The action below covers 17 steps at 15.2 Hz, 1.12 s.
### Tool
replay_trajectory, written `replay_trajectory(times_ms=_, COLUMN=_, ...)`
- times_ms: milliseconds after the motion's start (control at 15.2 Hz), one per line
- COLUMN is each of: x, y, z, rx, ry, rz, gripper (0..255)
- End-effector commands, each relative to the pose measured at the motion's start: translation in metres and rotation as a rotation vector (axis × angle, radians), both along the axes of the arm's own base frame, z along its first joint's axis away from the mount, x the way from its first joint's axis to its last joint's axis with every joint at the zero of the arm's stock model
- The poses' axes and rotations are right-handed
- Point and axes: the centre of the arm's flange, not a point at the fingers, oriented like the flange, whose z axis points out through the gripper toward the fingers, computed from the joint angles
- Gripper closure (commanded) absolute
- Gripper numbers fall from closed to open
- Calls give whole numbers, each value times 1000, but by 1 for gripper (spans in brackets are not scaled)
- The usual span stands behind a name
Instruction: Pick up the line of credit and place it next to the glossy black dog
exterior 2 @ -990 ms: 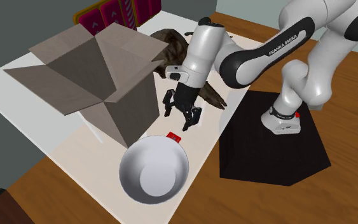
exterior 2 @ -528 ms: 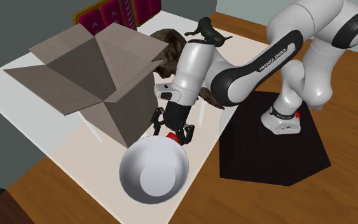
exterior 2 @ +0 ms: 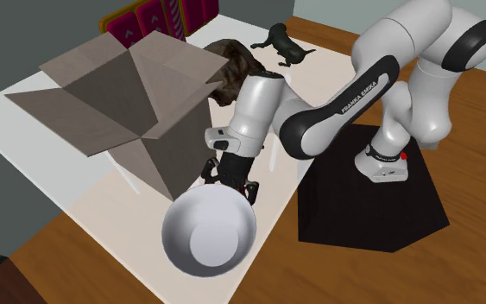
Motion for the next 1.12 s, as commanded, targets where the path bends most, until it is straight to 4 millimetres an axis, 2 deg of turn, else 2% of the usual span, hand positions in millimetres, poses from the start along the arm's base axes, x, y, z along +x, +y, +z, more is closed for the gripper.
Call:
replay_trajectory(times_ms=0, x=0, y=1, z=-1, rx=0, ry=0, rz=0, gripper=0)
replay_trajectory(times_ms=264, x=0, y=1, z=-1, rx=0, ry=0, rz=0, gripper=0)
replay_trajectory(times_ms=330, x=0, y=1, z=-1, rx=0, ry=0, rz=0, gripper=255)
replay_trajectory(times_ms=924, x=0, y=1, z=-1, rx=0, ry=0, rz=0, gripper=255)
replay_trajectory(times_ms=1056, x=0, y=1, z=9, rx=0, ry=0, rz=0, gripper=255)
